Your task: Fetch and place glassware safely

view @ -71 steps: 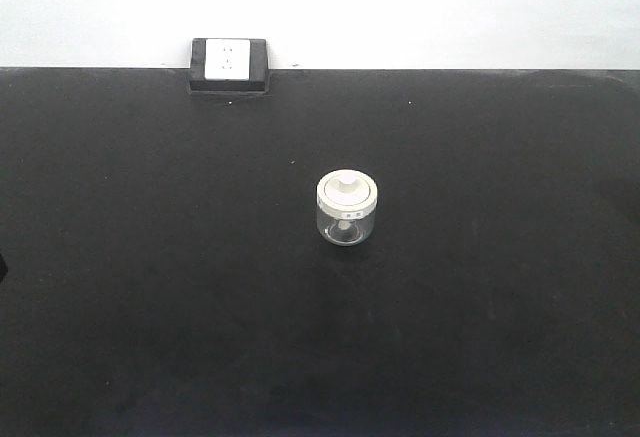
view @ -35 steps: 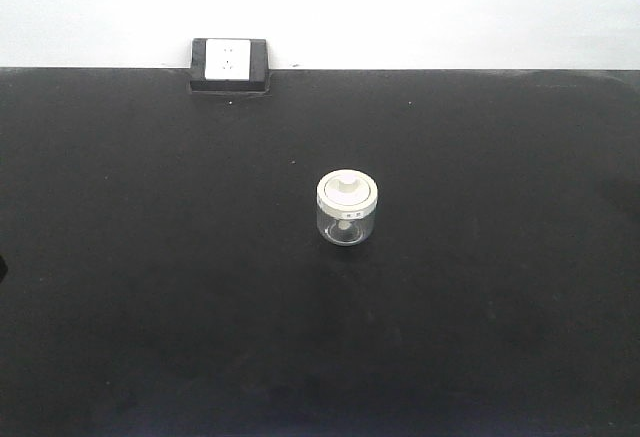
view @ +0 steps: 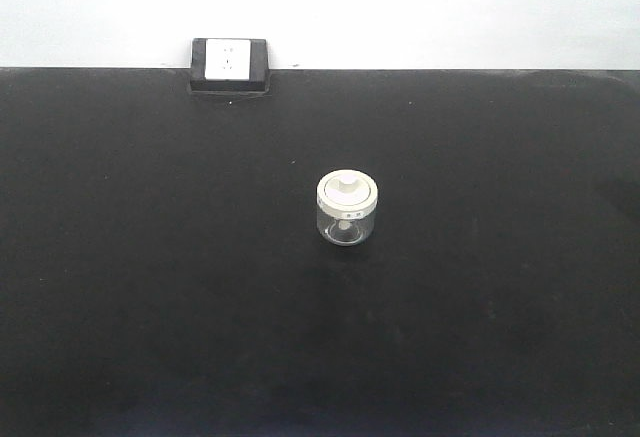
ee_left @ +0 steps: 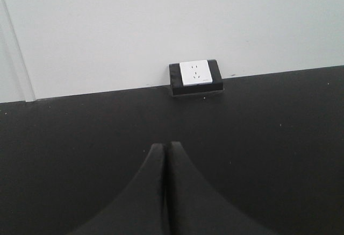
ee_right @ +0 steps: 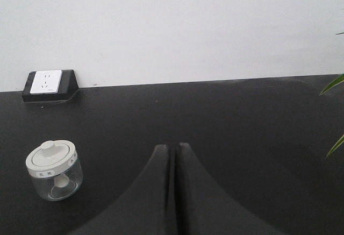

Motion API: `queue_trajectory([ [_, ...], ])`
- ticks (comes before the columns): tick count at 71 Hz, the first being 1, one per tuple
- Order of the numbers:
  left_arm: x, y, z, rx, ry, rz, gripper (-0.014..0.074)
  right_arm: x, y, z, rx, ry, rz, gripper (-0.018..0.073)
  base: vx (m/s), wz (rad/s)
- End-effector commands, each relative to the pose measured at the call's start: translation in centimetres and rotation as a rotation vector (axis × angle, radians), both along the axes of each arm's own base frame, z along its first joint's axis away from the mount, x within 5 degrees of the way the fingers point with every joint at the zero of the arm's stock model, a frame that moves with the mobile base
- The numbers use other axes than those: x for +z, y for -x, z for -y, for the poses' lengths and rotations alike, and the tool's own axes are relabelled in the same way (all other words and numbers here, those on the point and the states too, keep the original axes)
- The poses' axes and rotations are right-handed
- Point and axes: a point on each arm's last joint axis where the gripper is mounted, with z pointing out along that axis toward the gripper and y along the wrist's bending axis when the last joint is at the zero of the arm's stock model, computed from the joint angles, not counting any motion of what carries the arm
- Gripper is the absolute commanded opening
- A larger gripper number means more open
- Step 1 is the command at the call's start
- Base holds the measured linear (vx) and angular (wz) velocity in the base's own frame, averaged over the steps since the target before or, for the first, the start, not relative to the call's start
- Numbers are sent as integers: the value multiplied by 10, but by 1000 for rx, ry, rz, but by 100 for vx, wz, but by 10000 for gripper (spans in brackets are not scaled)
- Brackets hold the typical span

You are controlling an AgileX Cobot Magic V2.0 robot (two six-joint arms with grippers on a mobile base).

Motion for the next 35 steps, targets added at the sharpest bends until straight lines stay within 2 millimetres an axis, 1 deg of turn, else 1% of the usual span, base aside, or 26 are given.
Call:
queue_trajectory([
  [1,-3,13,1,-10,17,101,-7,12,0,-2,27,25,67,-3,0,0],
  [8,-20,26,0,-8,16,112,-7,12,0,-2,27,25,67,-3,0,0],
  [21,-44,41,-1,-3,16,127,-7,12,0,-2,27,25,67,-3,0,0],
  [35,-54,50,-2,15,13,63,-7,12,0,-2,27,25,67,-3,0,0],
])
